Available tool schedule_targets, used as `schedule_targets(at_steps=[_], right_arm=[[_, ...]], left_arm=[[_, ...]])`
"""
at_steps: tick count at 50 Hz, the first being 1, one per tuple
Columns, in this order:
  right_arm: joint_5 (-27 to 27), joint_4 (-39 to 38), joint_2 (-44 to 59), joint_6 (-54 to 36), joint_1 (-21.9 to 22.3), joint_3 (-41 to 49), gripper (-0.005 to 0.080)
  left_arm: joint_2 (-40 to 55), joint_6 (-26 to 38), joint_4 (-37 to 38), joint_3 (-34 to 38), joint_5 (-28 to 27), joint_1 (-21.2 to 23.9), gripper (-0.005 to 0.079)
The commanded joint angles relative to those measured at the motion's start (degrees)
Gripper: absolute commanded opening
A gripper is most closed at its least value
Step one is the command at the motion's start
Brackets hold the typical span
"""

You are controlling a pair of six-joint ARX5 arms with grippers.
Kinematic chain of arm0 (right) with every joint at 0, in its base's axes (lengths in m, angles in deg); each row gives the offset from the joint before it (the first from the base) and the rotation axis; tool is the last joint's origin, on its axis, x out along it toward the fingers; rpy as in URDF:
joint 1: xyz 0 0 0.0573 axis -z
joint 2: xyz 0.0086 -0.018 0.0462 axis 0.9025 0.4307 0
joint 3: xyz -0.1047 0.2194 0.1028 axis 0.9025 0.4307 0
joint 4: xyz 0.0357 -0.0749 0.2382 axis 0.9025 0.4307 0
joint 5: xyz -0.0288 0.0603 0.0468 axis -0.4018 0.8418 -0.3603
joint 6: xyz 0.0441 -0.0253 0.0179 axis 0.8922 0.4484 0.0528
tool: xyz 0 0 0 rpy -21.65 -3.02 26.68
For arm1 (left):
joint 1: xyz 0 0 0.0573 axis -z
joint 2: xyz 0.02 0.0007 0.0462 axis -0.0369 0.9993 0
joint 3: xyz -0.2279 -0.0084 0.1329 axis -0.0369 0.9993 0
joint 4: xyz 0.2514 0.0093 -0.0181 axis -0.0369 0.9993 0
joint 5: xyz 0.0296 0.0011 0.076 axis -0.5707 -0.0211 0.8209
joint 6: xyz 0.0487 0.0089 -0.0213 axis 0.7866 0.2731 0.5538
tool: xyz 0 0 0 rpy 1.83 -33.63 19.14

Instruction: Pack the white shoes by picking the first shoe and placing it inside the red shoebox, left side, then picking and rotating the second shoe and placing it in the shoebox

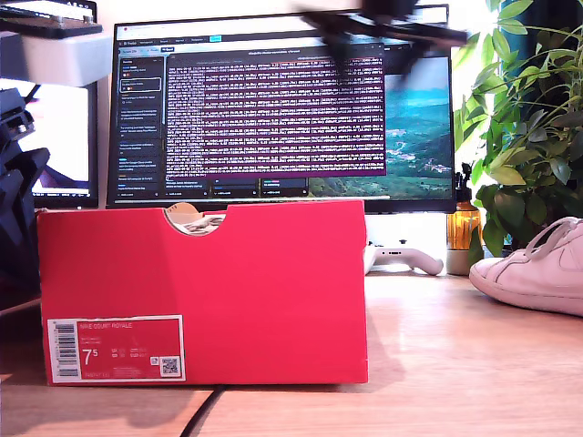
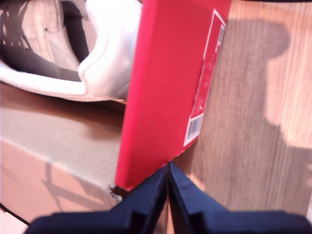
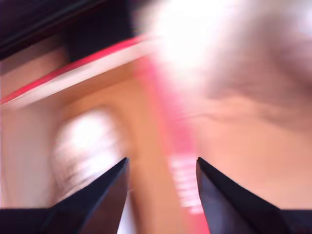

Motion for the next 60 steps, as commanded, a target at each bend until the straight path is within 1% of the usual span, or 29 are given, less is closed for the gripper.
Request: schedule_targets(at_steps=[1,5,24,31,36,43,60], right_arm=[[-2.7,3.8,0.9,4.2,1.7,0.9,0.0397],[-5.7,8.2,0.9,7.8,3.5,0.9,0.0397],[-6.9,8.7,0.8,7.1,9.4,1.9,0.04],[-7.0,8.7,0.0,5.5,11.4,4.6,0.0491],[-7.1,8.7,-1.2,6.1,12.8,7.3,0.0515],[-6.9,8.7,-2.8,6.5,15.0,11.5,0.0593],[-6.9,8.7,-8.8,11.0,19.9,21.8,0.0594]], left_arm=[[0.6,-0.3,-0.5,-0.3,-0.2,0.2,-0.0019],[0.6,-0.3,-0.5,-0.3,-0.3,0.2,-0.0019],[0.6,-0.3,-0.5,-0.3,-1.5,0.2,-0.0019],[0.6,-0.3,-0.5,-0.3,-1.7,0.2,-0.0019],[0.6,-0.3,-0.5,-0.3,-2.3,0.2,-0.0019],[0.6,-0.3,-0.5,-0.3,-2.8,0.2,-0.0019],[0.6,-0.3,-0.5,-0.3,-2.8,0.2,-0.0019]])
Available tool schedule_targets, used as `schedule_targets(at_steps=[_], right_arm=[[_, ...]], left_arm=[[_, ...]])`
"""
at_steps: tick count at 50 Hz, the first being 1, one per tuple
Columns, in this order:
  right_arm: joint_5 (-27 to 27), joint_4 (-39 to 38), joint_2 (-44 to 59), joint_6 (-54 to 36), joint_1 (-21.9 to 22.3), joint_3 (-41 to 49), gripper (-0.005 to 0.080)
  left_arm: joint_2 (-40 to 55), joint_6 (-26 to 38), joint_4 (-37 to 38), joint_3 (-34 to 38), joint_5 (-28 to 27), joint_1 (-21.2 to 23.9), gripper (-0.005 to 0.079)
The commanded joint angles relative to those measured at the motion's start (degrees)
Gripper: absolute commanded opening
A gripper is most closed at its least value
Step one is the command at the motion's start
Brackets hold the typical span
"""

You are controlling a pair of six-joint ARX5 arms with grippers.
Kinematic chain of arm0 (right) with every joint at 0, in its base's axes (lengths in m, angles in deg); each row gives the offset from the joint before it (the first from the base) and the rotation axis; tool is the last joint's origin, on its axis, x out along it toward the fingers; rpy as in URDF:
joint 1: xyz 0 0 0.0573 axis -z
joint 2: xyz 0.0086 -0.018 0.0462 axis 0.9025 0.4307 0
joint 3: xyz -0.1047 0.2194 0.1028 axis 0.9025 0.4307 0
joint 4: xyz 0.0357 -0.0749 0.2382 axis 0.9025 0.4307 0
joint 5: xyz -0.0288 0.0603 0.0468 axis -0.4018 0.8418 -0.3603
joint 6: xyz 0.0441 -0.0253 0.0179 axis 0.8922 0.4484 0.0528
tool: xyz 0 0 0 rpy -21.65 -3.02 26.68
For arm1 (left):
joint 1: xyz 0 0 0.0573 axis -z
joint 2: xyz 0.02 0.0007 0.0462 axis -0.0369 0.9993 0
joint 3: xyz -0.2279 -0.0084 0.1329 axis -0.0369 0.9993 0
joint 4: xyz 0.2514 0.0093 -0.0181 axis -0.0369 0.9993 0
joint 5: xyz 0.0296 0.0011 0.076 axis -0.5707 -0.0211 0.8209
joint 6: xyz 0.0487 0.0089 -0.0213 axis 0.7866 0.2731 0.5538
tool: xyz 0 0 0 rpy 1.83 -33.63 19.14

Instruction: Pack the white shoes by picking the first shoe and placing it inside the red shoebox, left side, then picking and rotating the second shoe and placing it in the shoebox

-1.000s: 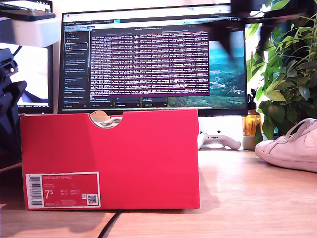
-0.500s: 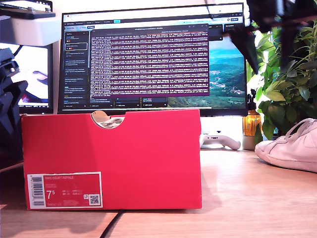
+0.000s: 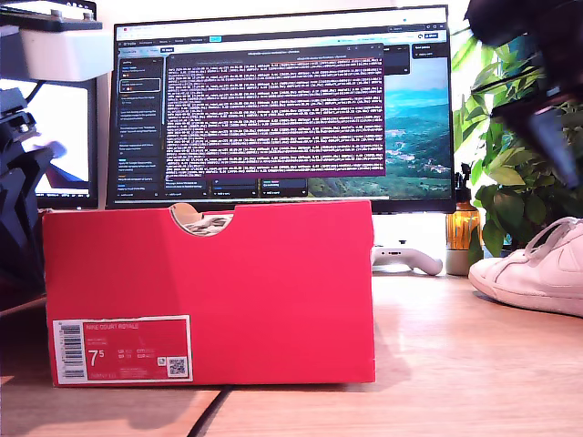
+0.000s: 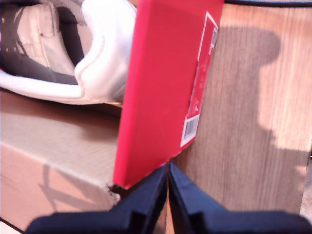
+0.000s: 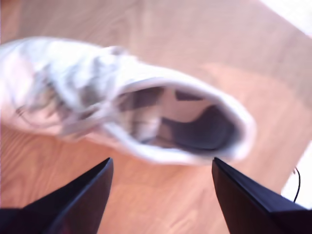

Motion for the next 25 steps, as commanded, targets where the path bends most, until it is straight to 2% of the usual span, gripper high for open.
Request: schedule_targets(at_steps=[1,25], right_arm=[[-0.2,0.1,-1.7,0.7,1.0,2.4,0.0594],[-0.2,0.1,-4.3,3.7,5.4,10.8,0.0589]], left_arm=[[0.6,-0.3,-0.5,-0.3,-0.6,0.2,-0.0019],[0.6,-0.3,-0.5,-0.3,-0.6,0.2,-0.0019]])
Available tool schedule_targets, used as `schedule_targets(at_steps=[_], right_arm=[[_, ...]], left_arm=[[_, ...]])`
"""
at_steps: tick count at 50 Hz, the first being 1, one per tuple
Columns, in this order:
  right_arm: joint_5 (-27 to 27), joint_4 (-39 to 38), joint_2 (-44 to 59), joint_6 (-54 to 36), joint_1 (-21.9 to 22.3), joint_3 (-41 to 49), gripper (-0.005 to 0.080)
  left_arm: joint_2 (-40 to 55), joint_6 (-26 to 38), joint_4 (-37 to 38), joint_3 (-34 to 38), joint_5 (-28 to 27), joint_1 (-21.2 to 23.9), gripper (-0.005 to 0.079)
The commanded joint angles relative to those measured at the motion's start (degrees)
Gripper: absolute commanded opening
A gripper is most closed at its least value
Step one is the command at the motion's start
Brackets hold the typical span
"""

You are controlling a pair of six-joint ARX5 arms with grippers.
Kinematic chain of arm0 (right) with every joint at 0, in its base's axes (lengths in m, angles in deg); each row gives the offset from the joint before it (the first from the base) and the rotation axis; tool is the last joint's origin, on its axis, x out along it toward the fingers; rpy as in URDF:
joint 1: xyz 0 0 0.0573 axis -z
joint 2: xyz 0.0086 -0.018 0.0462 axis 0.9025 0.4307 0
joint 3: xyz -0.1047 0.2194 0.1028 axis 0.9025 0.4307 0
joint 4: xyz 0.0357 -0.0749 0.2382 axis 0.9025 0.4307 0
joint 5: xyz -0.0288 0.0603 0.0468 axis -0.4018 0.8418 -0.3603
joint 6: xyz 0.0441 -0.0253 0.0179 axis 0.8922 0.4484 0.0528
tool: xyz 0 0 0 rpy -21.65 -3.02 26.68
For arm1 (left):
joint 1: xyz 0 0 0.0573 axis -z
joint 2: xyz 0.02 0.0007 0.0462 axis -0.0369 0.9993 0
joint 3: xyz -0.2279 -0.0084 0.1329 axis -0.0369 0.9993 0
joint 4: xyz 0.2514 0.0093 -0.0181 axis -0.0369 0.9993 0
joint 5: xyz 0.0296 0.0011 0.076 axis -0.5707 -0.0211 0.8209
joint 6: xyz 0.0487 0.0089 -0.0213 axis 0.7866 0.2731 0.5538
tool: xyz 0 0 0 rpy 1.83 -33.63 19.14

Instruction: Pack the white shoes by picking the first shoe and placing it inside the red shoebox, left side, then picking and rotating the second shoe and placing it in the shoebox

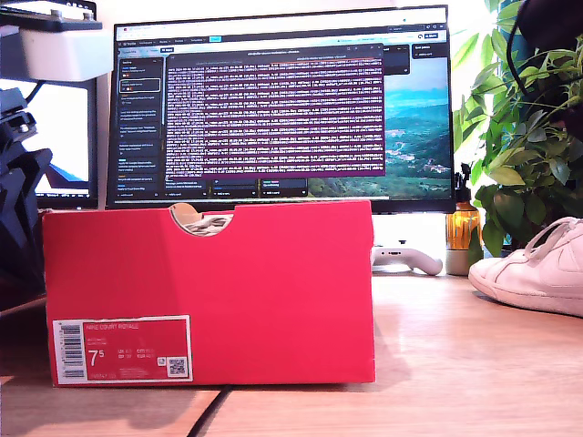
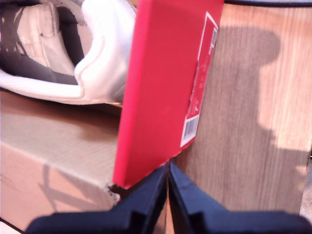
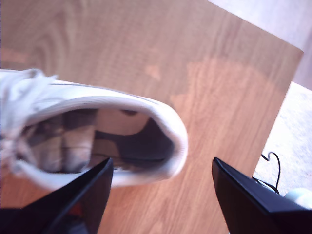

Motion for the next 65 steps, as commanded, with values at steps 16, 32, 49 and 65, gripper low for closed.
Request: schedule_targets(at_steps=[16,32,49,65], right_arm=[[-0.1,-3.5,-0.4,2.3,2.0,7.5,0.0569],[0.4,-11.6,-0.4,2.3,3.1,14.0,0.048],[1.0,-18.4,-0.4,2.5,5.0,19.0,0.034],[3.0,-24.8,-0.3,2.1,7.2,24.1,-0.0007]], left_arm=[[0.6,-0.3,-0.5,-0.3,-0.7,0.2,-0.0019],[0.6,-0.3,-0.5,-0.3,-0.7,0.2,-0.0019],[0.6,-0.3,-0.5,-0.3,-0.7,0.2,-0.0019],[0.6,-0.3,-0.5,-0.3,-0.7,0.2,-0.0019]])
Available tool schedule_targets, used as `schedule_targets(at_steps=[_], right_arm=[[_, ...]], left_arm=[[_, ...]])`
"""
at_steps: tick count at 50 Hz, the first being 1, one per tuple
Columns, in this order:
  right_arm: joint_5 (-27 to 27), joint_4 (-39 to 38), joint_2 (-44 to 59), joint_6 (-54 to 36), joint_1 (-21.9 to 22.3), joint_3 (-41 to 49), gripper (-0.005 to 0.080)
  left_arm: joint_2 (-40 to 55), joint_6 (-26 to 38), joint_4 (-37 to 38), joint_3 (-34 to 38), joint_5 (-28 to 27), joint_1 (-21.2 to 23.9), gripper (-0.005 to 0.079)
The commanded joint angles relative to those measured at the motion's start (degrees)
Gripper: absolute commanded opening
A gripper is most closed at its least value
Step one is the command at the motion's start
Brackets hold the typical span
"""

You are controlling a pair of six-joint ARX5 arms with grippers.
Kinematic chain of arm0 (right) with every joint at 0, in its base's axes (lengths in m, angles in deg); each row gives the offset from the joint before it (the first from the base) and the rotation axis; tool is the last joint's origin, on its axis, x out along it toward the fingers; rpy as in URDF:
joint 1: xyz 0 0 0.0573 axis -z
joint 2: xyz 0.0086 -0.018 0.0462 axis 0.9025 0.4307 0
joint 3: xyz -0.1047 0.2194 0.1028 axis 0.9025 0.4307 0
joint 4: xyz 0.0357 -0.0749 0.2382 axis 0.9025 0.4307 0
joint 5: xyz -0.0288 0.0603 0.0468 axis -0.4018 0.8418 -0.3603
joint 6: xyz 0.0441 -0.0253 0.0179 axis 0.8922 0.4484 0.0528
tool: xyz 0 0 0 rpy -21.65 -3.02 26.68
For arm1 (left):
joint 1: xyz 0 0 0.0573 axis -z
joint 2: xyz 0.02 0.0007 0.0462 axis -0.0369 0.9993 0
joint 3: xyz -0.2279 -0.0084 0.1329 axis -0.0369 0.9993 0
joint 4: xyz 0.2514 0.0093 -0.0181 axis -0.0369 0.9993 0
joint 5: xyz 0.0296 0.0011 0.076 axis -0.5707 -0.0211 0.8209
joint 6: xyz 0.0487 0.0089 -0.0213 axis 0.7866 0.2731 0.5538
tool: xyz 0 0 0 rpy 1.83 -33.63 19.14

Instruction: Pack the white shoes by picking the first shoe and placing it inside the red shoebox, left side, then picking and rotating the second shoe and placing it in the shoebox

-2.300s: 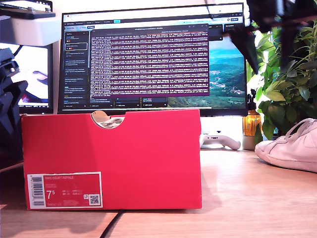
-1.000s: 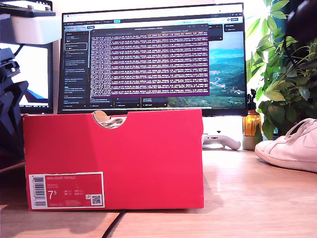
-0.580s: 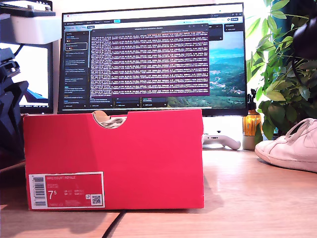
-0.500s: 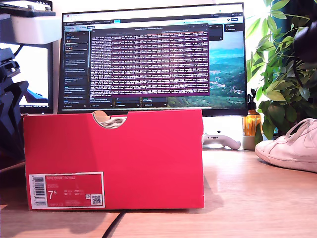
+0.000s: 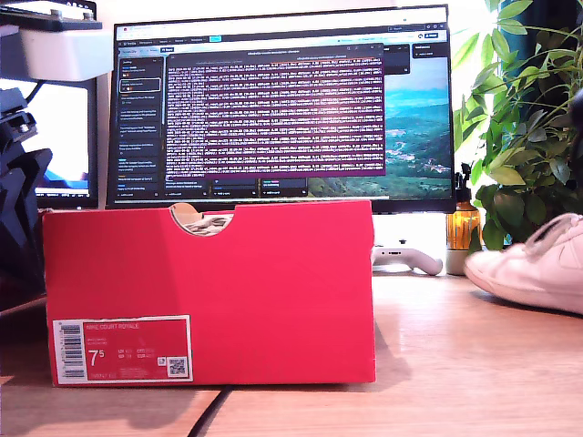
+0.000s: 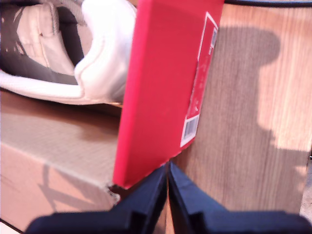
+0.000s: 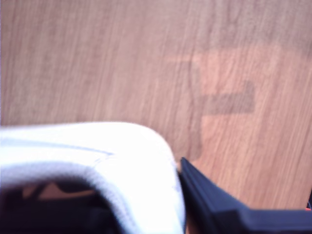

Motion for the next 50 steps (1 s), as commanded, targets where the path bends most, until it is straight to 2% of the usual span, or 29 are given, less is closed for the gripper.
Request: schedule_targets(at_steps=[1,14,21,27,31,41,50], right_arm=[[-0.2,-0.6,-0.1,0.2,0.3,1.9,-0.0008],[-0.5,-0.2,-0.1,-9.3,1.0,-0.8,-0.0009],[-3.1,0.3,-0.1,-21.8,1.0,-4.7,-0.001],[-4.3,2.7,-0.1,-28.8,1.0,-8.4,-0.001],[-4.3,4.4,-0.1,-33.3,1.0,-11.2,-0.001],[-3.0,8.4,-0.1,-53.3,0.9,-17.7,-0.001],[-2.4,11.8,-0.1,-63.4,0.9,-24.2,-0.001]], left_arm=[[0.6,-0.3,-0.5,-0.3,-0.6,0.2,-0.0019],[0.6,-0.3,-0.5,-0.3,-0.6,0.2,-0.0019],[0.6,-0.3,-0.5,-0.3,-0.6,0.2,-0.0019],[0.6,-0.3,-0.5,-0.3,-0.6,0.2,-0.0019],[0.6,-0.3,-0.5,-0.3,-0.6,0.2,-0.0019],[0.6,-0.3,-0.5,-0.3,-0.6,0.2,-0.0019],[0.6,-0.3,-0.5,-0.3,-0.6,0.2,-0.0019]])
